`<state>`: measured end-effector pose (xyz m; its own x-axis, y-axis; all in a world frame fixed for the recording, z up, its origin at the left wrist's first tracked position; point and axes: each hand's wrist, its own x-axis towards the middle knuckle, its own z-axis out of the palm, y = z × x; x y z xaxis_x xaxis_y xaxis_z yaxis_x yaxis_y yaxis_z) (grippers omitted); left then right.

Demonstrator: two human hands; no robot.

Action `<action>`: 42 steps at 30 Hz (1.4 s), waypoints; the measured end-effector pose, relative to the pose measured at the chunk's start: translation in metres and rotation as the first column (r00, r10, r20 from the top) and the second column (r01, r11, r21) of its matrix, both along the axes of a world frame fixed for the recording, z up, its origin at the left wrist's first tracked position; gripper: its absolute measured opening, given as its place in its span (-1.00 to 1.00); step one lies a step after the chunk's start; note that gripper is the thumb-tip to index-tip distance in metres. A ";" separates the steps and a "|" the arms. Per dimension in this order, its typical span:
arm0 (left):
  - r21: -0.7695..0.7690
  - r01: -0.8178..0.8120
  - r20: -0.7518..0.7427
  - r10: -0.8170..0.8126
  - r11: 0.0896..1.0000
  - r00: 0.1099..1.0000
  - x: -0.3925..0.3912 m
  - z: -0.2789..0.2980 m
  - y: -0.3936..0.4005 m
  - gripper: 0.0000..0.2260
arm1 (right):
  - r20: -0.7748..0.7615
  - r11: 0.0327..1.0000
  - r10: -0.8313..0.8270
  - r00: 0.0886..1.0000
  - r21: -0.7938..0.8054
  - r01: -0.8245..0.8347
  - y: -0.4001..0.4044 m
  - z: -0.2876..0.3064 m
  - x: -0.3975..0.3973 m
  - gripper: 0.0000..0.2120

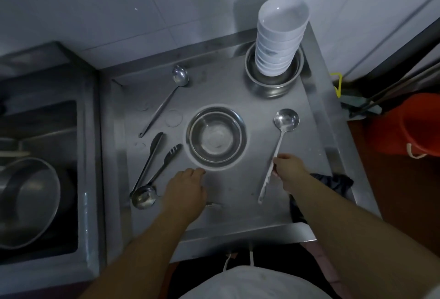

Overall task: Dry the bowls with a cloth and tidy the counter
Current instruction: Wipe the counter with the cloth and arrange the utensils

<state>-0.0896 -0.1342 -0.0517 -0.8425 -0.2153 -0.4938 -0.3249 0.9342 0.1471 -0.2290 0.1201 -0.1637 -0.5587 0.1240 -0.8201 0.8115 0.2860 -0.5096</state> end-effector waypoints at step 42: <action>0.034 -0.242 -0.053 0.243 0.970 0.969 0.162 -0.004 -0.189 -0.65 | -0.117 0.154 0.987 0.107 0.539 -0.828 -0.235 0.018 0.167 -0.85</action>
<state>0.0719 -0.3228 -0.0557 -0.7934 -0.4037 -0.4556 -0.5316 0.8240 0.1958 -0.0624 -0.1145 -0.1461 -0.6135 -0.5647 -0.5520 -0.4303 0.8252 -0.3660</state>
